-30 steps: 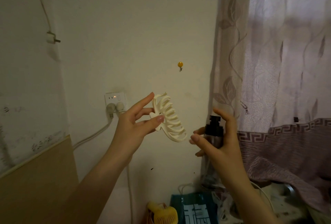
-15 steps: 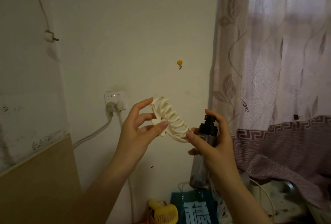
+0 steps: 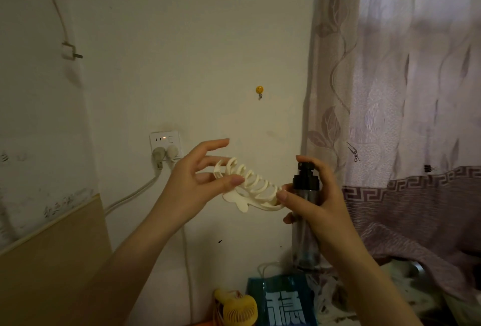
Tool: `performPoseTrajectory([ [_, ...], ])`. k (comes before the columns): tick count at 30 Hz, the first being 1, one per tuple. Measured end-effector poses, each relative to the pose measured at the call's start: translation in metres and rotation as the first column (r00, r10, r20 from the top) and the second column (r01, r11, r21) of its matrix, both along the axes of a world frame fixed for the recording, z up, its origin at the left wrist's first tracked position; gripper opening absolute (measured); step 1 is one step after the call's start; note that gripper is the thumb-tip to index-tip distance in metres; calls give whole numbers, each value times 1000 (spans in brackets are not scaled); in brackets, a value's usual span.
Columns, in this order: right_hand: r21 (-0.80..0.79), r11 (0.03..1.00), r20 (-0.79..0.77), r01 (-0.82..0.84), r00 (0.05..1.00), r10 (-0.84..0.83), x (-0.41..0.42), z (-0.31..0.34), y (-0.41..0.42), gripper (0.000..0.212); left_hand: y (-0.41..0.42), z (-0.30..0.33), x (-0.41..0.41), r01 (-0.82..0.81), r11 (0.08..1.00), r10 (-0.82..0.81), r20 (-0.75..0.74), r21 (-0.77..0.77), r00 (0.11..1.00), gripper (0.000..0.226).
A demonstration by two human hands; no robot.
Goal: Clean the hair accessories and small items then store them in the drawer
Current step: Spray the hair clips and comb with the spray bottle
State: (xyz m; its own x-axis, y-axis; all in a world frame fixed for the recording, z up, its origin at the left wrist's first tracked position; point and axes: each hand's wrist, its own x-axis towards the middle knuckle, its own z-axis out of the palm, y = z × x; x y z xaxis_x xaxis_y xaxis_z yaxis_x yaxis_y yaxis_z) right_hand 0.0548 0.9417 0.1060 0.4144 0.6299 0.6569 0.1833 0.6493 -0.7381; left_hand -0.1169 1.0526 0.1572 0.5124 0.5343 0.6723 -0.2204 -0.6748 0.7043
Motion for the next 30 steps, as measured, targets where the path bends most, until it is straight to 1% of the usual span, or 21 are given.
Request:
performPoseTrajectory([
  [4,-24,999,6,-24,1000,24,1,0,-2,66,2,7,-4,-22,986,36,-83,165,996,48],
  [8,-18,999,-5,-32,999,32,1,-1,-1,66,2,8,-5,-22,983,41,-104,183,994,32],
  [12,-4,1000,-10,-30,1000,30,1,-1,0,63,1,7,-6,-33,982,49,-82,185,995,27],
  [19,34,999,-32,5,999,-3,-4,-1,1,62,3,2,-6,-59,986,60,-4,155,998,24],
  [24,92,995,-55,28,998,-23,-10,-3,1,67,2,-3,-2,-73,997,70,81,37,994,23],
  [30,143,990,-82,12,997,0,-12,-2,3,67,-2,-13,1,-56,998,58,65,-32,996,24],
])
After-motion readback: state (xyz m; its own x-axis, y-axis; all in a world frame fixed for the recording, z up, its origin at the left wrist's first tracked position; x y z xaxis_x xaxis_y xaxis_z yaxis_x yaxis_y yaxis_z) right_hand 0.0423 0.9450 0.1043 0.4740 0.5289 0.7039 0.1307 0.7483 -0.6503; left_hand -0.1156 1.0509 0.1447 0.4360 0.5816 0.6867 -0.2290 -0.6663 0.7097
